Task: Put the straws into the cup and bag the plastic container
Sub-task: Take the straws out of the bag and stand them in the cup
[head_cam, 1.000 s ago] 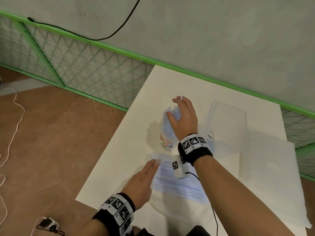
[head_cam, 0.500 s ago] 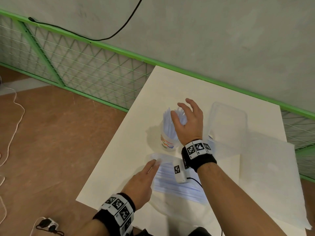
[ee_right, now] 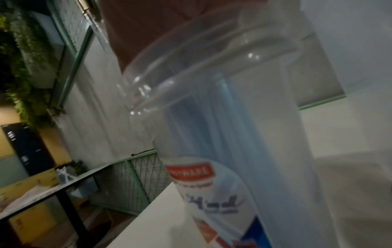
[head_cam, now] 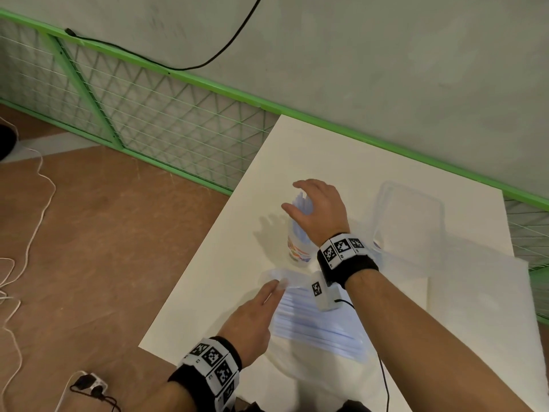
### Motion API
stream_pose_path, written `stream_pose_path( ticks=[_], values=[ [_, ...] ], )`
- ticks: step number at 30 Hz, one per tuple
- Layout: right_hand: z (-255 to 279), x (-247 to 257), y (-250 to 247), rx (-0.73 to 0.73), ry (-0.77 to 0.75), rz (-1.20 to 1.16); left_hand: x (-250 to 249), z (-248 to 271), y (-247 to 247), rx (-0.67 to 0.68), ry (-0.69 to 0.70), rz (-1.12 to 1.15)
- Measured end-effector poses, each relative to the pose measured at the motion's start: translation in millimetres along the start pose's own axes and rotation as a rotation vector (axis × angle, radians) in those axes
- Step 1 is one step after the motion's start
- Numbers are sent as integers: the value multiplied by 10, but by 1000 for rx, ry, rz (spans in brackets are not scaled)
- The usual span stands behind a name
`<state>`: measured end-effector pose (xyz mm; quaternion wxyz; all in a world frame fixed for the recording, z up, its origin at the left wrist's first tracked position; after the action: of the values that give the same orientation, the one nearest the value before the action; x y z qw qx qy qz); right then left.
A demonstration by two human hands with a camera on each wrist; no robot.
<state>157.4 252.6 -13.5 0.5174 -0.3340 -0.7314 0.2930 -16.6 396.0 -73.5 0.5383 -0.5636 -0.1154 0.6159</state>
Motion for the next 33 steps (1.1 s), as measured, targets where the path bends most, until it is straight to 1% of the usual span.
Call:
stream_pose_path(
  ticks=[2, 4, 7, 9, 11, 12, 13, 14, 16, 18, 20, 23, 27, 31, 32, 33],
  values=[
    [-11, 41, 32, -12, -62, 9, 2, 3, -5, 3, 0, 3],
    [-11, 52, 44, -27, -84, 0, 1, 8, -12, 4, -5, 10],
    [-45, 52, -26, -48, -33, -75, 2, 8, -15, -3, -7, 15],
    [-87, 30, -143, -128, 53, -165, 13, -1, -7, -9, -4, 10],
    [-108, -55, -246, -188, 230, -264, 20, -6, 0, -18, 2, 12],
    [-105, -100, -263, -177, 310, -280, 19, -10, 5, -21, 8, 16],
    [-94, -136, -264, -144, 354, -255, 20, -11, 10, -23, 13, 23],
    [-76, -159, -253, -100, 353, -195, 20, -15, 11, -27, 16, 32],
    [-27, -172, -213, -37, 283, -68, 34, -22, 22, -31, 22, 46],
    [0, -185, -168, -22, 192, -2, 35, -29, 21, -36, 38, 54],
    [1, -200, -134, -16, 155, 34, 33, -28, 15, -34, 42, 48],
    [-18, -220, -112, -35, 144, 63, 38, -23, 12, -34, 35, 33],
    [-58, -191, -109, -35, 171, 52, 49, -12, 27, -32, 40, 28],
    [-134, -138, -241, -139, 211, 9, 41, -13, 15, -36, 47, 24],
    [-150, -142, -248, -129, 219, 39, 41, -15, 14, -36, 46, 19],
    [-159, -148, -223, -80, 224, 92, 40, -16, 10, -37, 47, 15]
  ],
)
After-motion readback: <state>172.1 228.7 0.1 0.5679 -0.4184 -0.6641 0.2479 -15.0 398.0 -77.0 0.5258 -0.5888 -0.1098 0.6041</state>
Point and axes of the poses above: each hand's wrist, its own z-axis away from the middle knuckle, its own y-axis out of the palm, x = y × z, the point moved 4 cm from there along -z, towards the middle knuckle, and after that the axes turned 6 degrees about y, right-handed, at the moved point
